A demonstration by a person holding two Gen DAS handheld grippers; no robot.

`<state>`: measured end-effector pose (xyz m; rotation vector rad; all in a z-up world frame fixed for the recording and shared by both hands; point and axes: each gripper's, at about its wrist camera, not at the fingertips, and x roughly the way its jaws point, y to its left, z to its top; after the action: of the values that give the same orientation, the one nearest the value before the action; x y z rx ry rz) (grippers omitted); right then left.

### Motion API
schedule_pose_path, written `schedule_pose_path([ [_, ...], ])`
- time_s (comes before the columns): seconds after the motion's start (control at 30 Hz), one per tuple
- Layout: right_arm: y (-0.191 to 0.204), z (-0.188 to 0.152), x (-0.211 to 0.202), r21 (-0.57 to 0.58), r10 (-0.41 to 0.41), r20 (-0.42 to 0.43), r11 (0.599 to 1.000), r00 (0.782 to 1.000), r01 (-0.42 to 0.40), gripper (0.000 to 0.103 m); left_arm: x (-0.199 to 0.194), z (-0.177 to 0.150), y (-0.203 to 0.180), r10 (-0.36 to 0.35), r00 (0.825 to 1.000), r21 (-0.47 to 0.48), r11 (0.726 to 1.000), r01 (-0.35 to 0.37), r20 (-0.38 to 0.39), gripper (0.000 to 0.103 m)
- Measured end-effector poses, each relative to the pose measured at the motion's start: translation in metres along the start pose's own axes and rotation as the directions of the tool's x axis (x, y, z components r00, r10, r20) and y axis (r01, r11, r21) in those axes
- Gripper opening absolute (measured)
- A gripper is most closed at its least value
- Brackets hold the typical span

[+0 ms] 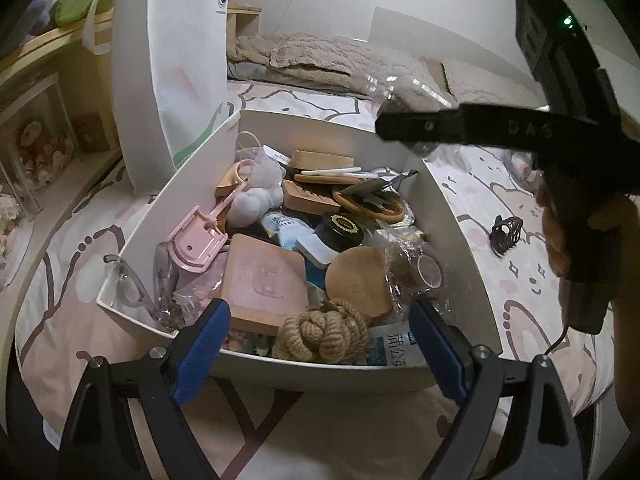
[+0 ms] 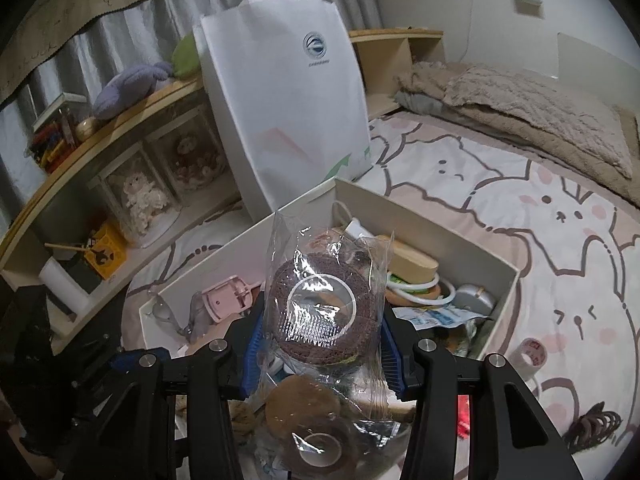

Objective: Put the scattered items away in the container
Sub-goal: 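Open the left tool to drop the rope into the box while the right tool lowers the bandage roll, then lower the bandage roll into the box and open the right tool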

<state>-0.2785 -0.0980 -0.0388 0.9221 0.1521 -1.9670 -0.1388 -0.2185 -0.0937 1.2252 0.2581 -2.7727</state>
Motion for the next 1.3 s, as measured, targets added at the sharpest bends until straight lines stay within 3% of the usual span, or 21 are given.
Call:
schedule_pose_path([
  [0.43, 0.021, -0.002, 0.043, 0.005, 0.045, -0.108, 0.999, 0.993, -0.045, 0.05, -0.01, -0.001, 0.012, 0.009, 0.998, -0.002, 1.0, -0.009, 0.066, 0.091],
  [0.8, 0.019, 0.002, 0.084, 0.087, 0.077, -0.207, 0.994, 0.975, -0.06, 0.052, -0.009, 0.0, 0.019, -0.005, 0.997, -0.006, 1.0, 0.005, 0.078, 0.091],
  [0.83, 0.019, 0.002, 0.087, 0.103, 0.092, -0.211, 0.992, 0.973, -0.072, 0.06, -0.008, 0.0, 0.019, -0.006, 0.997, -0.006, 1.0, 0.007, 0.079, 0.091],
  [0.87, 0.017, 0.002, 0.089, 0.121, 0.107, -0.213, 0.989, 0.971, -0.082, 0.081, -0.008, 0.0, 0.02, -0.008, 0.997, -0.008, 1.0, 0.009, 0.079, 0.091],
  [0.93, 0.015, 0.0, 0.09, 0.148, 0.119, -0.199, 0.985, 0.973, -0.09, 0.098, -0.007, 0.0, 0.02, -0.017, 0.997, -0.015, 1.0, 0.018, 0.08, 0.091],
  [1.3, 0.013, 0.006, 0.076, 0.167, 0.105, -0.147, 0.983, 0.984, -0.08, 0.1, -0.008, 0.001, 0.022, -0.018, 0.996, -0.029, 0.999, 0.021, 0.088, 0.091],
])
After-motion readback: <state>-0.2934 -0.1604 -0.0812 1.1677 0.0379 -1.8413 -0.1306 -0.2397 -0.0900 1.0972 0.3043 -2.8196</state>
